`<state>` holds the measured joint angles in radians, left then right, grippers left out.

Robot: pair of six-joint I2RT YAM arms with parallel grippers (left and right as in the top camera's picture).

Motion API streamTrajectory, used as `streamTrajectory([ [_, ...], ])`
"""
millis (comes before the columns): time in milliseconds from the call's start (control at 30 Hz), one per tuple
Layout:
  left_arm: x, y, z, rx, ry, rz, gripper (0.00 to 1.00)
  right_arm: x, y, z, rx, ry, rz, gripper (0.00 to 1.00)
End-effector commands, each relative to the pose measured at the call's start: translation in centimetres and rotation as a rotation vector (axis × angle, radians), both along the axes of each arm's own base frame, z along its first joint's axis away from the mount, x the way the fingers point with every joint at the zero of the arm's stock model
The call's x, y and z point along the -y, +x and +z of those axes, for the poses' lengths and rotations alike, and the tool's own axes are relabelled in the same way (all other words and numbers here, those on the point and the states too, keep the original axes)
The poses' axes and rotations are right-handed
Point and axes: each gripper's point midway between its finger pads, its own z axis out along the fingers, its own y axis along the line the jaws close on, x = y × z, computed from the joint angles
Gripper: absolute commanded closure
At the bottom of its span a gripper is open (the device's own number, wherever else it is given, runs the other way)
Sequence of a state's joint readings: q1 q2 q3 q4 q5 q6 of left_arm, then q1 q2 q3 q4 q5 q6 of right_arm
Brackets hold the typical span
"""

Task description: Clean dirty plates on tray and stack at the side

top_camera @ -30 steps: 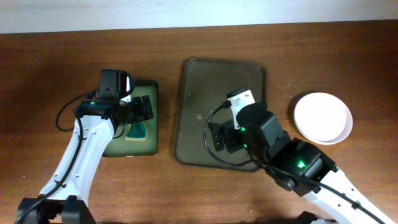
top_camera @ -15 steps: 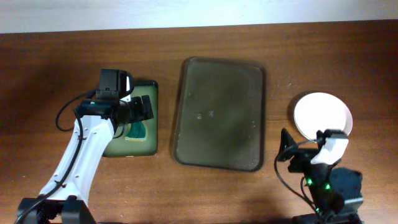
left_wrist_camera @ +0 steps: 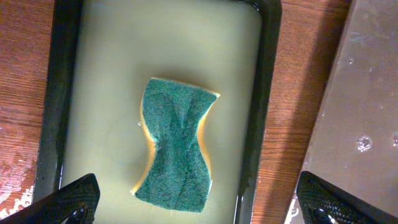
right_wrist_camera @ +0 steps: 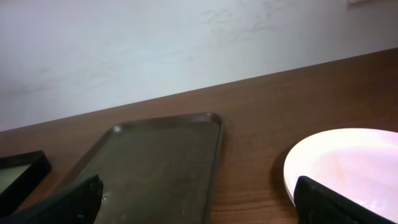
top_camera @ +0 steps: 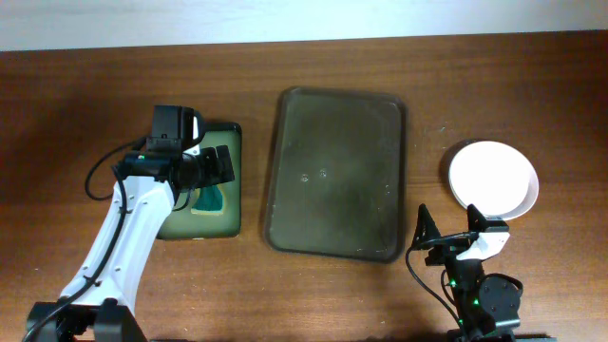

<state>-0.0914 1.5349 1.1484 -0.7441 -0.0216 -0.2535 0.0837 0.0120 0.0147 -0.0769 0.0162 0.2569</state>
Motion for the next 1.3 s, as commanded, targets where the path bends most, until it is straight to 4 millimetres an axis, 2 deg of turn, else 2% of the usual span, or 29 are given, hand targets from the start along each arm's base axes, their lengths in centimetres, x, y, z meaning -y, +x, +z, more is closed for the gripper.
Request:
streamTrajectory([
  [0,0.1,0.3,1.1,0.031,-0.009,-0.004,0.01,0.1,0.0,-0.3,-0.002,-0.006,-0.001,0.02],
  [200,-0.1,0.3,1.0,0.03,-0.008,0.001,0.01,0.1,0.0,-0.3,-0.002,-0.006,-0.001,0.02],
  [267,-0.1,-0.6,1.1,0.008,-0.006,0.001,0.0,0.1,0.0,-0.3,-0.002,-0.006,-0.001,0.02],
  [333,-0.6,-0.9,2.5,0.076,0.02,0.012,0.01,0.1,0.0,-0.3,-0.002,-0.006,-0.001,0.02],
  [400,-0.4,-0.3,6.1,0.336,0.008,0.014,0.01,0.1,0.0,-0.3,-0.002,-0.006,-0.001,0.02],
  [500,-0.7,-2.8,9.0,0.675,-0.031,0.021,0.01,0.1,0.0,-0.3,-0.002,-0.006,-0.001,0.02],
  [667,-1.4,-8.1,9.0,0.979,-0.04,0.02,0.0,0.1,0.0,-0.3,-0.002,-0.006,-0.001,0.02],
  [833,-2.7,-11.9,10.8,1.228,-0.043,0.062,0.01,0.1,0.0,-0.3,-0.002,-0.006,-0.001,0.02],
  [900,-2.8,-12.2,10.0,1.259,-0.046,0.063,0.01,0.1,0.0,-0.3,-0.002,-0.006,-0.001,0.02],
  [1067,-3.2,-11.8,4.4,1.074,-0.013,0.085,0.01,0.1,0.0,-0.3,-0.002,-0.006,-0.001,0.02],
  [1267,-3.2,-11.7,3.6,1.041,-0.011,0.081,0.01,0.1,0.0,-0.3,-0.002,-0.006,-0.001,0.02],
])
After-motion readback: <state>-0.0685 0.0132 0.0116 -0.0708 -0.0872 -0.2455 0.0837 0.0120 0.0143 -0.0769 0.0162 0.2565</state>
